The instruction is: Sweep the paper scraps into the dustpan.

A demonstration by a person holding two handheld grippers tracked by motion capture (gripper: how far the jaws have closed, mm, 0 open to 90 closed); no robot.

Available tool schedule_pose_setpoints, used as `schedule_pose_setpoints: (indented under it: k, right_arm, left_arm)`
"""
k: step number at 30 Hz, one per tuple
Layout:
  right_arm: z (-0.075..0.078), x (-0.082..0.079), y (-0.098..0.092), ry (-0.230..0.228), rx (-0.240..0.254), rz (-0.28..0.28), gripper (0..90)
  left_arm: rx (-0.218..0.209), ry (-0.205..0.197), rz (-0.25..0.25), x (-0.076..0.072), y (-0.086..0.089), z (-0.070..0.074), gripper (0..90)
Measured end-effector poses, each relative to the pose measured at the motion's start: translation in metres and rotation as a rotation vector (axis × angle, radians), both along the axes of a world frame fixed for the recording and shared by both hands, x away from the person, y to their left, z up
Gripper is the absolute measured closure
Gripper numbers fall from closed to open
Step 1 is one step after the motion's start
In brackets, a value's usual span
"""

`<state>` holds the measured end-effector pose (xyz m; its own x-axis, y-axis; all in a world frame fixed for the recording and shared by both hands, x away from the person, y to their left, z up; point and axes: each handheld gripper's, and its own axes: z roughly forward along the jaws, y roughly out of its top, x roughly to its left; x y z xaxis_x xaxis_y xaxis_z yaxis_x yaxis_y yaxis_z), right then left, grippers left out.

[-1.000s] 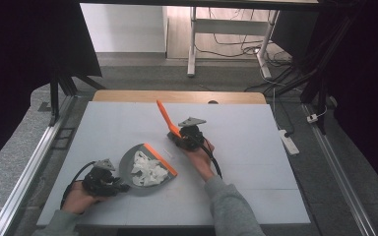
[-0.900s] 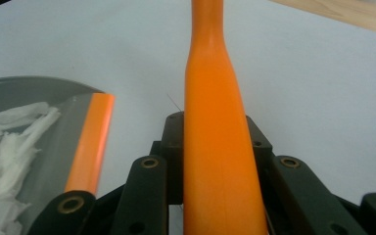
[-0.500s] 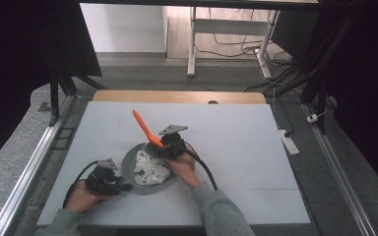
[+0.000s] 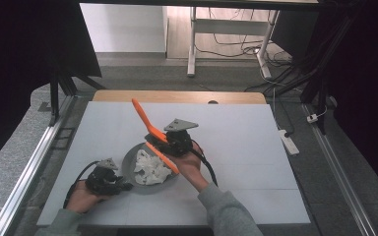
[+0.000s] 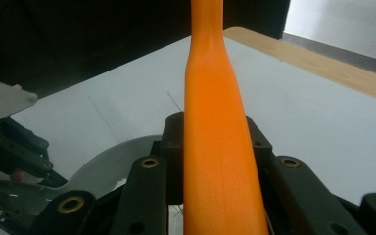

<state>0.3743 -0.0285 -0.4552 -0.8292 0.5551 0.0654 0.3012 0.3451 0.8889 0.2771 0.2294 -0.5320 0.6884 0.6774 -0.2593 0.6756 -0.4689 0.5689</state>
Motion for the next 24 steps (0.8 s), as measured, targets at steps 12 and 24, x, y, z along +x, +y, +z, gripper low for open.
schedule_pose_setpoints:
  k: [12, 24]
  right_arm:
    - [0.005, 0.002, -0.022, 0.031, 0.048, -0.012, 70.2]
    - [0.012, -0.002, -0.062, 0.016, 0.09, -0.065, 70.1]
  left_arm:
    - [-0.026, -0.037, 0.014, -0.002, 0.002, 0.003, 61.0]
    - [-0.056, -0.069, 0.042, -0.005, 0.004, 0.007, 61.0]
